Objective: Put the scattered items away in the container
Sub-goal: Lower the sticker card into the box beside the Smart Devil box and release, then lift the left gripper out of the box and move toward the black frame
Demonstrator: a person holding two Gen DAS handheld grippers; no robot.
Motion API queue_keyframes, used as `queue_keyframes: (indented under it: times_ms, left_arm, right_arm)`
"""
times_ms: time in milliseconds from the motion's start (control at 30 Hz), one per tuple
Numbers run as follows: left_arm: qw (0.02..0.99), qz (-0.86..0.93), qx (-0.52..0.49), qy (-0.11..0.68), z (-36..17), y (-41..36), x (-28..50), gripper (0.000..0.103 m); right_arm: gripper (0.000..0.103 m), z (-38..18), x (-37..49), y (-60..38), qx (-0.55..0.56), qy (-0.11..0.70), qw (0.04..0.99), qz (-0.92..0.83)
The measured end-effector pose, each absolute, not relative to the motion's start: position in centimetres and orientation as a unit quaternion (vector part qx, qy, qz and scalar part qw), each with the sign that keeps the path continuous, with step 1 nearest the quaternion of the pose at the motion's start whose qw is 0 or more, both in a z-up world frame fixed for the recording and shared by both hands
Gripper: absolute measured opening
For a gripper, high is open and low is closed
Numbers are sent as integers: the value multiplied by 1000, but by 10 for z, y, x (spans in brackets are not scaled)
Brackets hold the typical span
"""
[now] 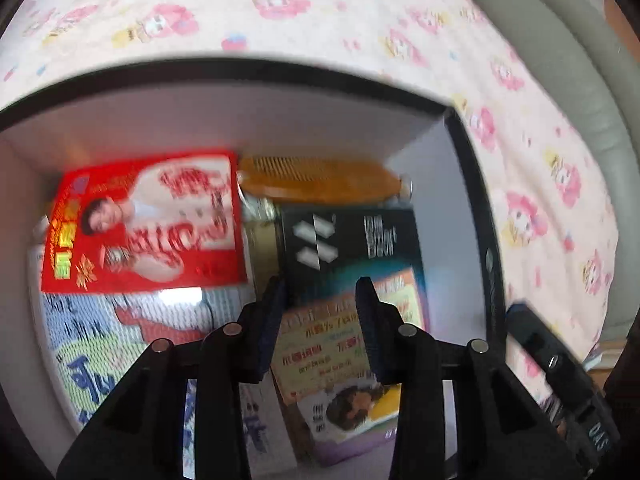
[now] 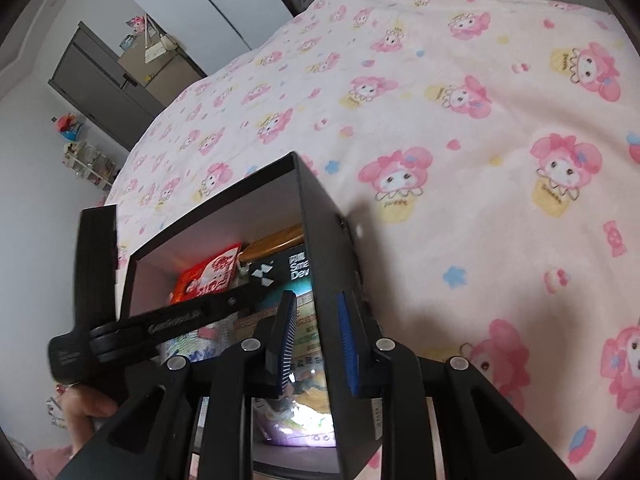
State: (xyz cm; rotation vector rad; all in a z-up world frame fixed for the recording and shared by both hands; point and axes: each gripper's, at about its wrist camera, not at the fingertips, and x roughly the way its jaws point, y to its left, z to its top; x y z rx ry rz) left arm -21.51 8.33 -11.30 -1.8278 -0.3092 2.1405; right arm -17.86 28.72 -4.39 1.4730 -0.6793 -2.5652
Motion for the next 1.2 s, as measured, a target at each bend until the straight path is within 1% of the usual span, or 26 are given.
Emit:
queue_keyframes:
  times_ms: [100,167,267,400,500,567,600,700,767,867,967,1033,1100,1200]
  left_arm:
    - [164,747,-640,-72,-113,91,-209,38]
    - [169,754,-628,-93,-105,84,-204,38]
    - [140,768,-613,-124,-95,61,-192,38]
    - [144,746,-633,-147,-105,45,-181,38]
    - [156,730,-646,-157,-117,52,-173,38]
    - [172,721,-649,-169,-122,71,-176,38]
    - [181,716,-651,-175,-122,75,-174,41]
    - [181,728,-643,-157,-117,83,-169,44]
    - [185,735,-634,-152,-113,82,-167,44]
    - [176,771,-597,-136,-93,78,-168,44]
    - [180,806,-549,-127,-61,72,-151,45]
    - [184,823,-525,-118,-43,74,-141,48]
    - [185,838,-504,-99,-25,76,-127,49]
    - [191,845,-491,-92,-9,74,-116,49]
  right_arm:
    - [19,-47,-180,289,490,-225,47,-841]
    - [19,-48,-179,289,494,-228,50,-837]
    - [19,-46,-177,285,493,-221,55,-840]
    - [19,-47,-179,283,495,-221,61,-838]
    - [19,-48,-179,280,499,-216,66,-837]
    - [19,-48,-179,277,501,-212,67,-836]
    - [19,-48,-178,276,502,-208,66,-837]
    - [19,-51,-178,277,508,-206,62,-834]
    - [19,-52,-179,276,511,-201,59,-834]
    - [19,-51,-177,272,509,-187,52,-839]
    - [21,-39,-170,267,490,-156,33,-857]
    - [25,-26,-160,262,470,-136,25,-872]
    - [26,-16,-150,258,456,-123,23,-881]
    - [27,-2,-133,250,437,-111,23,-892]
